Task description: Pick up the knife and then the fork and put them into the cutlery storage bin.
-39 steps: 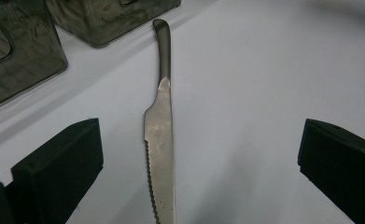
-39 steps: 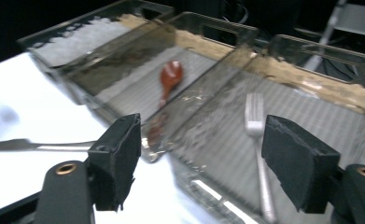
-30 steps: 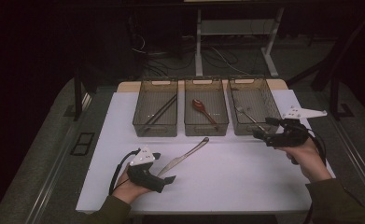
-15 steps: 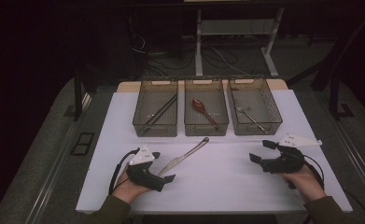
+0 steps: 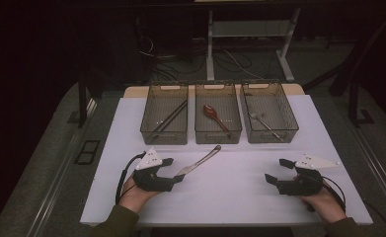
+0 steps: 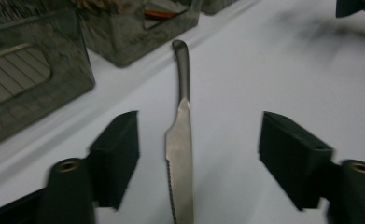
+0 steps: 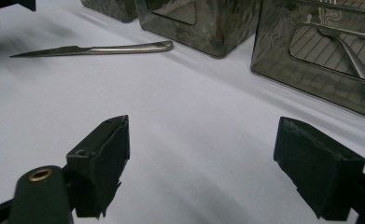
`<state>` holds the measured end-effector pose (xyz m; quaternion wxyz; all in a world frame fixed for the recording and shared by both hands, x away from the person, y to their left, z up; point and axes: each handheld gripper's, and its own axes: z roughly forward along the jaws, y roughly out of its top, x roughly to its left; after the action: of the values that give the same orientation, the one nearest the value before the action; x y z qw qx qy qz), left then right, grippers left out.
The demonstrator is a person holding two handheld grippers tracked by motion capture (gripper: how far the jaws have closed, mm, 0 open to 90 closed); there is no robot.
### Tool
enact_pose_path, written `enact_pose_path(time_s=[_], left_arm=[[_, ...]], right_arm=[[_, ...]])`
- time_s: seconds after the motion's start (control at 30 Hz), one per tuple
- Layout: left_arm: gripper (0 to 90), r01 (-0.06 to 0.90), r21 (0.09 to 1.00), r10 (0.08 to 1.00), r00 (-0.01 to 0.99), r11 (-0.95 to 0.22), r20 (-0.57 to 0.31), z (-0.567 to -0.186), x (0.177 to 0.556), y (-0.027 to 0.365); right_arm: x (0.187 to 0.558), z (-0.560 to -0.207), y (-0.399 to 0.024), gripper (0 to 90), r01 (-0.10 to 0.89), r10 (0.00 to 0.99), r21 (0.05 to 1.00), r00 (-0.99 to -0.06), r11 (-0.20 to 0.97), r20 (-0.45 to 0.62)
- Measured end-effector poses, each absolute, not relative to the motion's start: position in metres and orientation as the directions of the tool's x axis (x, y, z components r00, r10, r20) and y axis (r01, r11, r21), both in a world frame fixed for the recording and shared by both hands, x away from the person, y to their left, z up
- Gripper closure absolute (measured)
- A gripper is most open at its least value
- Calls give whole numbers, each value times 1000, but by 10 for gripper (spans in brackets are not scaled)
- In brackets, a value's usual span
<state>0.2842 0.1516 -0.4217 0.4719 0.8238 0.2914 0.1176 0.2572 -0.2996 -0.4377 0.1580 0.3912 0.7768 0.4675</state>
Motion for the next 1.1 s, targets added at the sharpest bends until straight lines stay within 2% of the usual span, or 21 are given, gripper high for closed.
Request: enact_pose_path(time_s=[0.17,0.37,0.43,0.77,1.1], left_arm=[[610,378,838,608,791,-393,-72,-418,301,143],[846,412,798,592,802,-441,-87,-426,326,121],[885,416,783,588,805,-462,-80,-428,333,112],[888,428,748,582,810,-507,-69,-438,365,79],[888,423,729,568,821,-538,-57,-447,376,56]], right_arm=[[257,-438,-297,176,463,755,848,-644,257,123],[258,-438,-297,176,458,752,850,-648,262,117],[257,-438,-297,176,457,753,851,-648,259,119],[258,-438,-298,176,462,753,849,-646,257,124],[258,-438,-298,176,460,752,849,-648,259,122]])
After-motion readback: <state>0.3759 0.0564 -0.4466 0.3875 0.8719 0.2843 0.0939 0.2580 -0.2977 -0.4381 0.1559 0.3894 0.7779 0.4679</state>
